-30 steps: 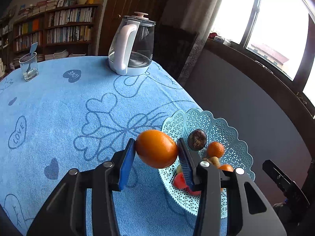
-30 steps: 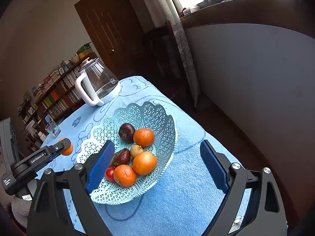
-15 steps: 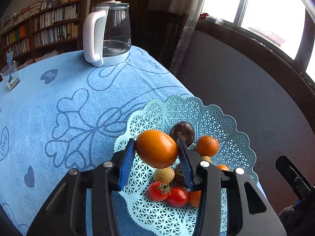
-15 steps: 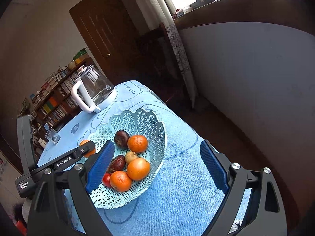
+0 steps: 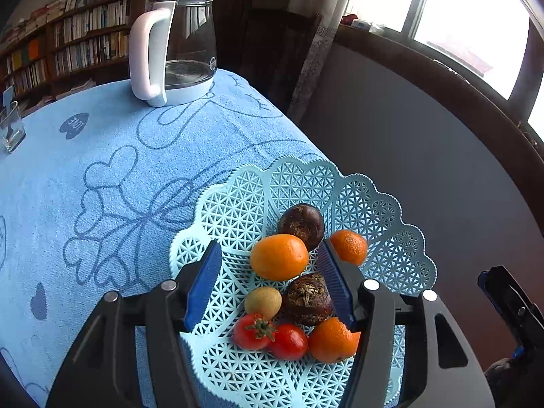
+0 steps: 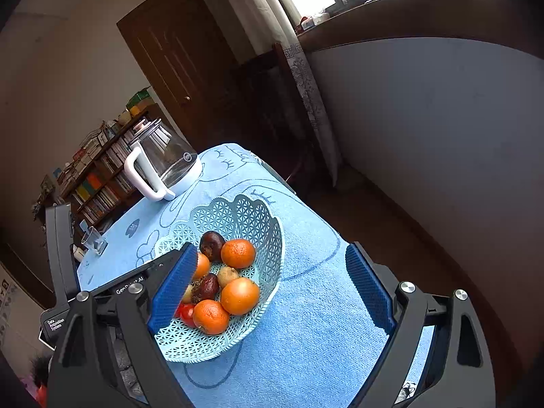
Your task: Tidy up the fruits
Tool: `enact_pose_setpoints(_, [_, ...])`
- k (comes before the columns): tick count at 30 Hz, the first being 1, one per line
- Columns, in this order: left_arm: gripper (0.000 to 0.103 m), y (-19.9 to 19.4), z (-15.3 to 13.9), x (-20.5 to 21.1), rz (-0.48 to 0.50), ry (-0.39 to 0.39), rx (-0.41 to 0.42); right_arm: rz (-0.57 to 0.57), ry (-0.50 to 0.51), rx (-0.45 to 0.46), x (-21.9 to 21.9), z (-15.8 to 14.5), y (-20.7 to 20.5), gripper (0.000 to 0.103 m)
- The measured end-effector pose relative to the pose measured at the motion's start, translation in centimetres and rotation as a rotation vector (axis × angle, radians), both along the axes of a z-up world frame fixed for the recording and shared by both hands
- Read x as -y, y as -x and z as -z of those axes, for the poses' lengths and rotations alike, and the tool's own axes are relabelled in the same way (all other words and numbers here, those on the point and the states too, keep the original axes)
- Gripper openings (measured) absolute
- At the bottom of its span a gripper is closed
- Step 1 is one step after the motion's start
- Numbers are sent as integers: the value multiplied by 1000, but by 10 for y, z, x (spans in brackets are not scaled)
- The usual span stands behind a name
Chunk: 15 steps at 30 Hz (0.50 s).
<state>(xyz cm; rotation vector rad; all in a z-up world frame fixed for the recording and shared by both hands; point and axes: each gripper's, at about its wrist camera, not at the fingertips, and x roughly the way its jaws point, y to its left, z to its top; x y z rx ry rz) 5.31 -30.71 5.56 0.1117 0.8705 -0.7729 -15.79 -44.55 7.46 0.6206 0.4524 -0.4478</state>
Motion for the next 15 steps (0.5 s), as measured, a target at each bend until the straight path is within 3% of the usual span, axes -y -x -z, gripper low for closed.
enact_pose_setpoints(5, [63,3,-15,-13,-29,26,27,-2,1,8,-2,-5,4,91])
enact_pose_setpoints(7, [71,7,-21,-19,-47,24,51,-4,-1,10,-1,-6,6,92])
enact_pose_setpoints(11, [82,21,-31,-28,-82,-9,140,-25,3,2,-1,-11,6,95])
enact_pose_setpoints(15, [82,34,-38,-35,-98,-43,199,-57,15,-22,-6,-16,5,96])
